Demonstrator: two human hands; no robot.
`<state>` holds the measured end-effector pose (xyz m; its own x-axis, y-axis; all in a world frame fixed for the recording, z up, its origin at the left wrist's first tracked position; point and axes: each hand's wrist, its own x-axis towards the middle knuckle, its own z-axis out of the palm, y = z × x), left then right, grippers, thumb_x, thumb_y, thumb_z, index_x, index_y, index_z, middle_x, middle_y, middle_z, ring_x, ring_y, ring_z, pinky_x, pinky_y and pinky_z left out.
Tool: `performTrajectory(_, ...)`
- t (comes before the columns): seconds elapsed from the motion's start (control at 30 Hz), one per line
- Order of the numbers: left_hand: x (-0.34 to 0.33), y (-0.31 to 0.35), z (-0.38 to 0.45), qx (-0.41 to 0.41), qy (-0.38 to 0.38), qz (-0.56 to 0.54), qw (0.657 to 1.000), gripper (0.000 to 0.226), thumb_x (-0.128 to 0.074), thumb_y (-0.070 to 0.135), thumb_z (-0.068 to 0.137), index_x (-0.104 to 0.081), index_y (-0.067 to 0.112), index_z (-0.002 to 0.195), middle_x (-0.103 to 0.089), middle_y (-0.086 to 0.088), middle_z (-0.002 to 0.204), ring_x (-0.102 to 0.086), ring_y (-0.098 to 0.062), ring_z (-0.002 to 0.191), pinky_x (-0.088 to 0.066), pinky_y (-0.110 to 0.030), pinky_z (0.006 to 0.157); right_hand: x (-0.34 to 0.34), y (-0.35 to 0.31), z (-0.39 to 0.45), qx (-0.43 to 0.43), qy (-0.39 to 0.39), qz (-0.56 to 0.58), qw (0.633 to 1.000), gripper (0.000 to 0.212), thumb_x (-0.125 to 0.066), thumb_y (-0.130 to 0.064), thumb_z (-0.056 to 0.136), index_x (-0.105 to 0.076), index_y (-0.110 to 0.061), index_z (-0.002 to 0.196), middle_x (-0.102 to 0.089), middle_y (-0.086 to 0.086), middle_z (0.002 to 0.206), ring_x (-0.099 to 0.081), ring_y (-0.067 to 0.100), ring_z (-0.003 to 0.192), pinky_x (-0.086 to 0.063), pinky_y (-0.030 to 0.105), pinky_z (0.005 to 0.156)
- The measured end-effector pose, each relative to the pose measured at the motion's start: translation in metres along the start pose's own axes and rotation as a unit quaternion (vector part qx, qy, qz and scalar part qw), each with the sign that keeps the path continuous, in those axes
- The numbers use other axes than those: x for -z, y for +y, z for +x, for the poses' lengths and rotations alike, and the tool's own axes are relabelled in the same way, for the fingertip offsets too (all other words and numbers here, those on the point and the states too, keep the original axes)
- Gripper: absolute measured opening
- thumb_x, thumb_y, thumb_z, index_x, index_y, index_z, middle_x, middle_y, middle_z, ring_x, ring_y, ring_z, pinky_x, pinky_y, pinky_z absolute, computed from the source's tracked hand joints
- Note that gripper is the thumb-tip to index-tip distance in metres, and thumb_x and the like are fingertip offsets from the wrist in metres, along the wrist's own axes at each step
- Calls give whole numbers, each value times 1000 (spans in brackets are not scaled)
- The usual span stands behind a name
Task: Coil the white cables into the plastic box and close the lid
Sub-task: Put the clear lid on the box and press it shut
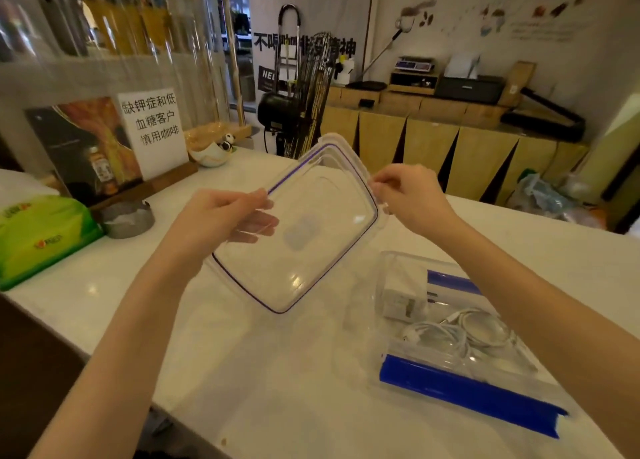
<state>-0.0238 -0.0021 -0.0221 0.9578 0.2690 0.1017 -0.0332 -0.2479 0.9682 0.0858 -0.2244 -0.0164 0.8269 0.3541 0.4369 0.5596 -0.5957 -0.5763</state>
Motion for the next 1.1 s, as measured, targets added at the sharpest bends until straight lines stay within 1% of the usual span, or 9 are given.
performTrajectory(0.17,-27,48,-17,-158,-67,6,985,20,-62,37,67,-72,30,83,-75,12,78,-69,-7,80,-55,-16,67,44,13,-24,-40,84,157,983,18,-50,-10,90,-64,-21,93,-66,-3,90,-63,18,92,-51,32,86)
performTrajectory(0.27,-51,62,-29,-235,-126,49,963,22,-61,31,69,-67,31,90,-72,24,77,-66,4,82,-49,-7,67,71,18,-50,-125,150,336,922,37,-42,-3,87,-70,-24,74,-72,-4,81,-64,18,93,-50,32,92)
performTrajectory(0.33,-70,64,-34,-279,-152,149,936,35,-58,44,64,-61,37,98,-65,31,86,-62,11,87,-47,-3,70,86,26,-72,-184,183,387,885,35,-44,-12,90,-70,-23,69,-73,-8,75,-65,13,91,-50,27,90)
performTrajectory(0.43,-105,58,-40,-339,-196,275,878,47,-59,49,65,-56,37,110,-60,24,104,-51,15,98,-42,-7,85,100,38,-109,-245,168,355,887,25,-45,-32,92,-67,-23,86,-70,-9,89,-64,5,87,-52,20,77)
performTrajectory(0.57,-141,39,-50,-381,-240,288,845,43,-71,37,71,-64,25,111,-67,9,114,-56,-2,111,-47,-34,97,104,53,-145,-245,192,231,922,22,-59,-24,85,-64,-22,106,-66,-11,94,-65,-3,80,-52,10,62)
performTrajectory(0.67,-151,25,-54,-400,-254,281,834,45,-70,43,69,-65,24,110,-67,10,113,-55,1,110,-46,-25,96,99,63,-165,-259,208,213,919,25,-64,-13,80,-64,-23,103,-65,-13,97,-64,-2,81,-48,4,53)
performTrajectory(0.8,-153,13,-57,-362,-284,245,853,55,-69,52,62,-65,25,110,-59,22,110,-44,11,113,-35,-5,95,96,70,-179,-276,210,220,912,26,-63,-7,81,-65,-16,105,-68,0,103,-65,12,90,-56,23,69)
performTrajectory(0.97,-151,2,-60,-314,-290,216,878,51,-77,44,61,-65,28,108,-63,22,110,-50,12,110,-39,-9,96,87,73,-184,-263,199,254,909,22,-63,-6,81,-65,-16,100,-68,-11,90,-66,-5,70,-51,11,50)
performTrajectory(1.1,-151,-8,-63,-332,-275,207,878,54,-62,52,62,-66,22,107,-58,27,103,-48,17,106,-39,-7,94,84,73,-182,-251,207,235,916,22,-63,-7,82,-62,-23,96,-65,-15,94,-64,2,84,-53,10,55)
